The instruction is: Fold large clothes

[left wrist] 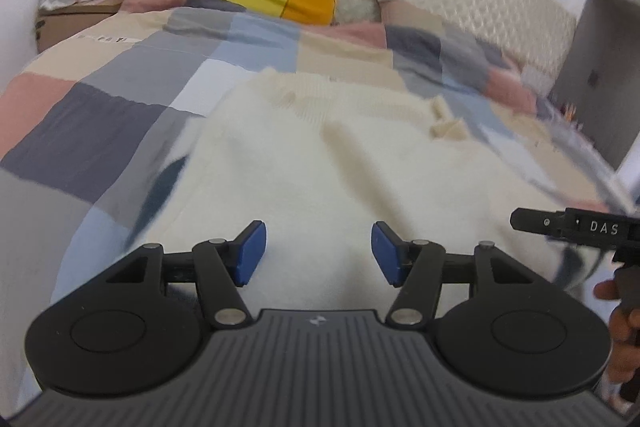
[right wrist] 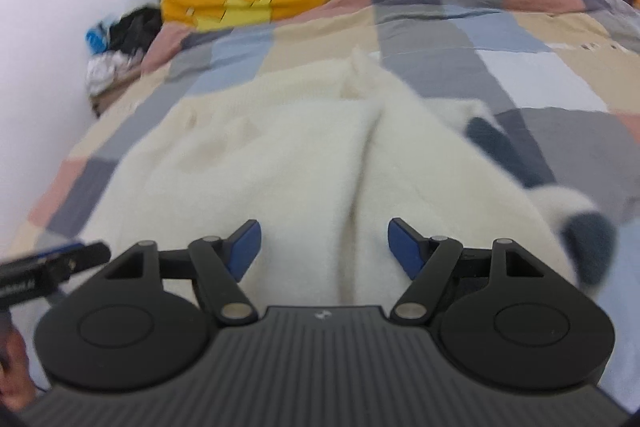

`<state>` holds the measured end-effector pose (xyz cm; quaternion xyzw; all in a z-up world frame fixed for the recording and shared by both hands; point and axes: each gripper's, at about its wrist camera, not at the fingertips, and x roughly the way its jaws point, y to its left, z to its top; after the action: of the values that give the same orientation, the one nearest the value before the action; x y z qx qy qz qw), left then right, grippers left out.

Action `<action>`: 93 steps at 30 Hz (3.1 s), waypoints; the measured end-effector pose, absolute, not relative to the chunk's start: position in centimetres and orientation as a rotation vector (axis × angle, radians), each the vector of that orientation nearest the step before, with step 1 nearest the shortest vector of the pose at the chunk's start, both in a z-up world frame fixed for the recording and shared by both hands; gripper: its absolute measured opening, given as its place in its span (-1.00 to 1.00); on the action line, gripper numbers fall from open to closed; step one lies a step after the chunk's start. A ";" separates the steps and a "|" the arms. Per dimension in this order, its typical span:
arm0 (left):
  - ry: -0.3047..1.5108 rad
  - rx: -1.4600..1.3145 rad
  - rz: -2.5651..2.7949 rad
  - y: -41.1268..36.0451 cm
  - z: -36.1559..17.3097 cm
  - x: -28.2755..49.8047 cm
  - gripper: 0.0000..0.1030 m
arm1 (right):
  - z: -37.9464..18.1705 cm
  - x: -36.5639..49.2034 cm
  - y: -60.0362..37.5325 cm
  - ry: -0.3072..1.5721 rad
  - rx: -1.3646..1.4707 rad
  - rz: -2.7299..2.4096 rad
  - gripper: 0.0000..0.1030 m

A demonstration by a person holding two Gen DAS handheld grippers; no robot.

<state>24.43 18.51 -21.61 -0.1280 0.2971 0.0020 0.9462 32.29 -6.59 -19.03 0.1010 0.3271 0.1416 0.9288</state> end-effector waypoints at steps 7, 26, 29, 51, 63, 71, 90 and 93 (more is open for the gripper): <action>0.576 -0.466 0.053 19.1 -20.5 20.0 0.42 | -18.0 29.5 -10.2 0.659 0.462 0.308 0.81; 0.637 -1.139 0.171 25.6 -28.4 19.7 0.51 | -23.9 30.0 -14.6 0.761 1.148 0.167 0.83; 0.632 -1.128 0.188 25.8 -28.3 19.9 0.51 | -23.4 30.3 -14.7 0.758 1.142 0.186 0.88; 0.628 -1.105 0.221 25.9 -28.8 20.8 0.20 | -21.5 41.8 -17.6 0.848 0.607 0.409 -0.17; 0.616 -1.097 0.242 25.8 -28.3 20.5 -0.17 | -19.2 40.7 -16.0 0.719 0.481 0.342 -0.83; 0.619 -1.095 0.230 25.8 -28.2 20.7 -0.19 | -20.2 39.3 -19.2 0.746 0.452 0.165 -0.84; 0.609 -0.690 0.085 26.2 -18.8 20.9 0.19 | -17.6 38.4 -17.4 0.629 0.344 0.177 0.25; 0.643 -0.599 0.068 26.2 -18.2 24.7 0.19 | -17.5 39.5 -16.5 0.634 0.347 0.225 0.26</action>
<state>24.75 26.16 -18.18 -0.2901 0.3111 0.0328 0.9044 39.52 -16.54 -17.48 0.1692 0.3094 0.1099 0.9293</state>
